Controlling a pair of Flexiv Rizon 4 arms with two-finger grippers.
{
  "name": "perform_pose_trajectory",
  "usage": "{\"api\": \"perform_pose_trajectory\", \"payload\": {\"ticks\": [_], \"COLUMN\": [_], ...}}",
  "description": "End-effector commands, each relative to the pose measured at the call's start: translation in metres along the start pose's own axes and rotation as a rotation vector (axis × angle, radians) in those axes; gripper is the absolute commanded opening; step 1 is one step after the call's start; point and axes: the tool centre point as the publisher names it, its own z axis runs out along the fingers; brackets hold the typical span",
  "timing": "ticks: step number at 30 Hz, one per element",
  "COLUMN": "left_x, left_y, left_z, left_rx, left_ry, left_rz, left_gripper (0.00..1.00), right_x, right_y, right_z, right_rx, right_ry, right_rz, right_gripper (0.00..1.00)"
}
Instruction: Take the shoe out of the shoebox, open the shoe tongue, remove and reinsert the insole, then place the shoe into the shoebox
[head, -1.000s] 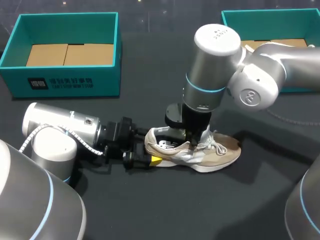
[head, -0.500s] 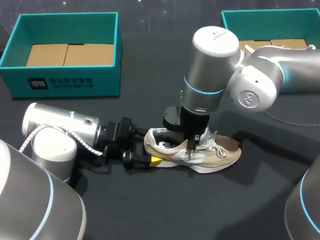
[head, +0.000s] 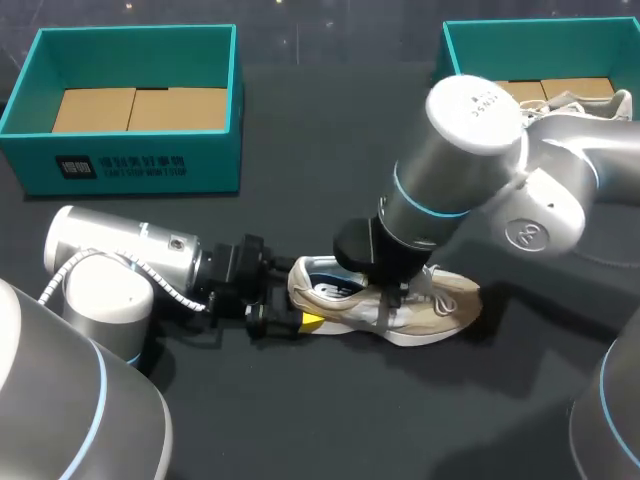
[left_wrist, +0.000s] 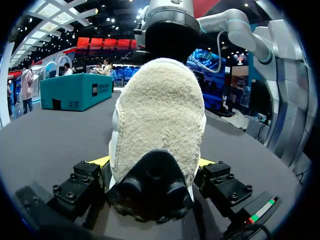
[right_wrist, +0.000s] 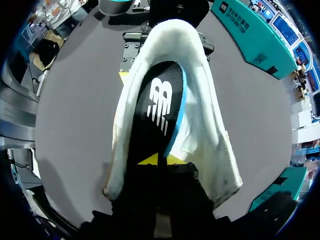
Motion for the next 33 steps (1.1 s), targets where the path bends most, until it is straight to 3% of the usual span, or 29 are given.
{"api": "perform_pose_trajectory", "payload": {"ticks": [1, 16, 33], "left_x": [0.003, 0.003, 0.003], "left_y": [0.003, 0.003, 0.003], "left_z": [0.000, 0.000, 0.000], "left_rx": [-0.001, -0.001, -0.001], "left_ry": [-0.002, -0.002, -0.002], "left_rz": [-0.001, -0.001, -0.001], "left_gripper": [0.00, 0.00, 0.00], "right_x": [0.012, -0.010, -0.025], "right_y": [-0.020, -0.021, 0.020], "right_z": [-0.016, -0.030, -0.042], "right_rx": [-0.092, -0.223, -0.196], "right_ry": [-0.059, -0.095, -0.038], "right_rz": [-0.017, -0.191, -0.375], "right_gripper": [0.00, 0.00, 0.00]}}
